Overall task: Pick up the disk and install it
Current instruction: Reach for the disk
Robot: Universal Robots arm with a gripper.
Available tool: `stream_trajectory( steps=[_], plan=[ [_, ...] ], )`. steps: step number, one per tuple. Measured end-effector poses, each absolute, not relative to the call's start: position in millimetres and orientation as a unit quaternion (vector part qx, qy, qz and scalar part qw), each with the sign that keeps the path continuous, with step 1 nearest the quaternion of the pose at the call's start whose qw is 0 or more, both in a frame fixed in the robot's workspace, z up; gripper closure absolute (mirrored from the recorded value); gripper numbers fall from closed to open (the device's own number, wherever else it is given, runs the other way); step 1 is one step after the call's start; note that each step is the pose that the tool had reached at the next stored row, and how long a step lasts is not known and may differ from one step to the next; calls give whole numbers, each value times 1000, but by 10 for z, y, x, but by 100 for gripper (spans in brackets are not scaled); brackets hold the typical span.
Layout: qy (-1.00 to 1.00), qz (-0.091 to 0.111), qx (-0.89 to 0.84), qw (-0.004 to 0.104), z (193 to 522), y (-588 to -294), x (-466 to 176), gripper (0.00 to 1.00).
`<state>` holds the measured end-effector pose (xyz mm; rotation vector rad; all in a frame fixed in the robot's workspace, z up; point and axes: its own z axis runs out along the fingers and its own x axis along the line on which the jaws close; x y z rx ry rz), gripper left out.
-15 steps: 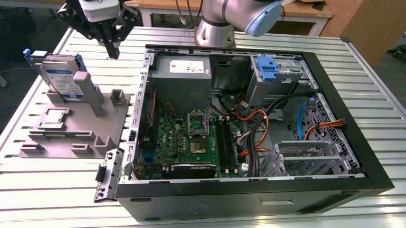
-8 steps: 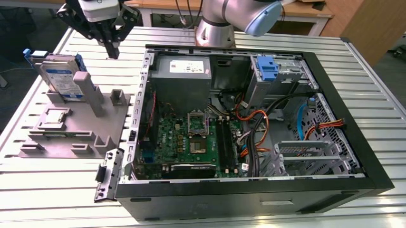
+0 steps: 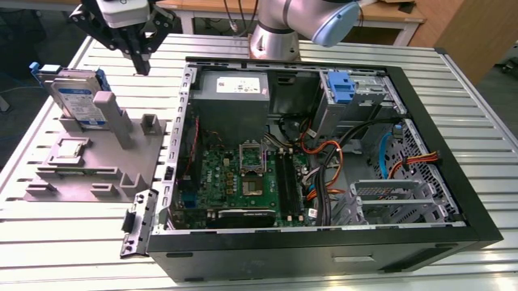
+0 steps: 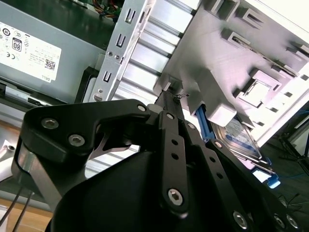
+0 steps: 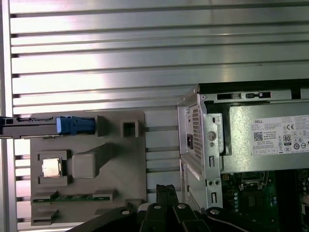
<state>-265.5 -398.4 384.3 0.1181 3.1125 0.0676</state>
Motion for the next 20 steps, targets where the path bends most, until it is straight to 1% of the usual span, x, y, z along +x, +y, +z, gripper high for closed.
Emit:
stream_trajectory(
  steps=[14,20],
  plan=[
    [999,22,38,13,3841,-3978,-2820,90],
    [999,22,38,10,3839,-3936,-2923,90]
  ],
)
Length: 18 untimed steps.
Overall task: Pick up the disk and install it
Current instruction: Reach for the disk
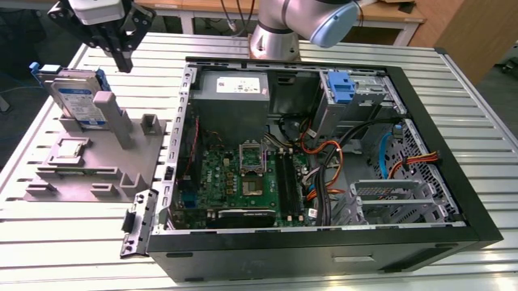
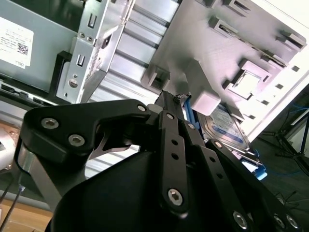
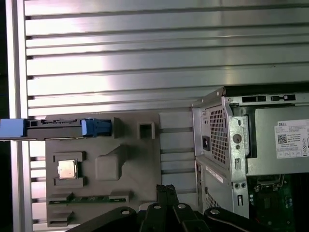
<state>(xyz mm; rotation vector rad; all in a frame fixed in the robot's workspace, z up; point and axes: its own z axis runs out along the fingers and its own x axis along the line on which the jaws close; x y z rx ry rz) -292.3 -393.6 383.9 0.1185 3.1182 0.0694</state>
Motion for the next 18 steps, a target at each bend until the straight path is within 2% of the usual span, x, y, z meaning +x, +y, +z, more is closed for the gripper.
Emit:
stream_trajectory(
  steps=[18],
  plan=[
    [999,23,38,10,3839,-3923,-3119,90]
  ],
)
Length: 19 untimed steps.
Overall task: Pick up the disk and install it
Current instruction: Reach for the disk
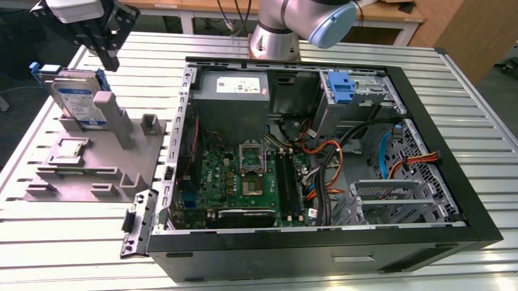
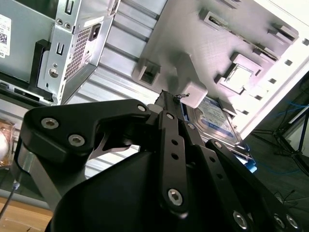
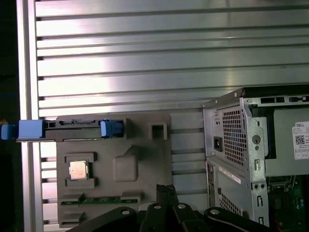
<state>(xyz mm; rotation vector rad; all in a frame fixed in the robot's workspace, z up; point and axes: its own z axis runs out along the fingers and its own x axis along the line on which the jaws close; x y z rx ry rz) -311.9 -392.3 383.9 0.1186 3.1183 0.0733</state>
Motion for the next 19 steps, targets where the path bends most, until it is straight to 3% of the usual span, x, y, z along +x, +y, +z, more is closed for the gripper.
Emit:
stream_trajectory(
  steps=[19],
  plan=[
    [999,23,38,10,3839,-3905,-3278,90]
  ],
)
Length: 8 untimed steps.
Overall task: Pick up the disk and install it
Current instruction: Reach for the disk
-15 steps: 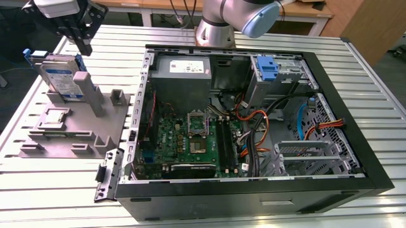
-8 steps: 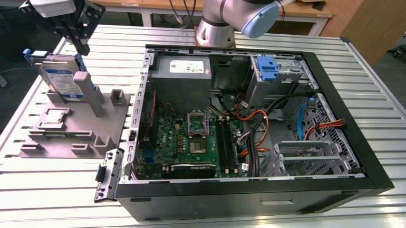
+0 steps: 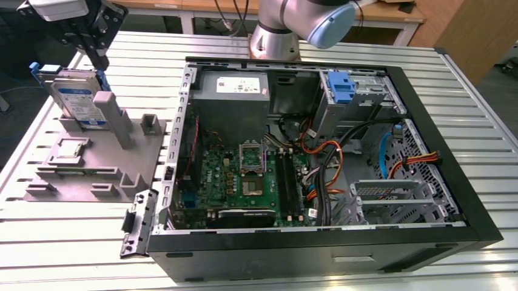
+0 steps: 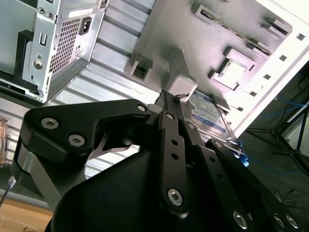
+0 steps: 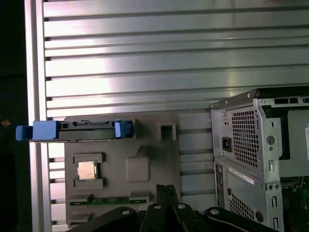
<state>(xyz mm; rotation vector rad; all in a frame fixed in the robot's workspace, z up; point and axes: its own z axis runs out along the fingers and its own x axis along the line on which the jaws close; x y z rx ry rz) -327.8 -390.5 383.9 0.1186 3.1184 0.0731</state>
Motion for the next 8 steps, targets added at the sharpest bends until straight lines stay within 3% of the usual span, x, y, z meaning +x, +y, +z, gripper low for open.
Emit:
stream_trajectory(
  steps=[8],
  plan=[
    [999,23,38,10,3837,-3898,-3469,90]
  ],
)
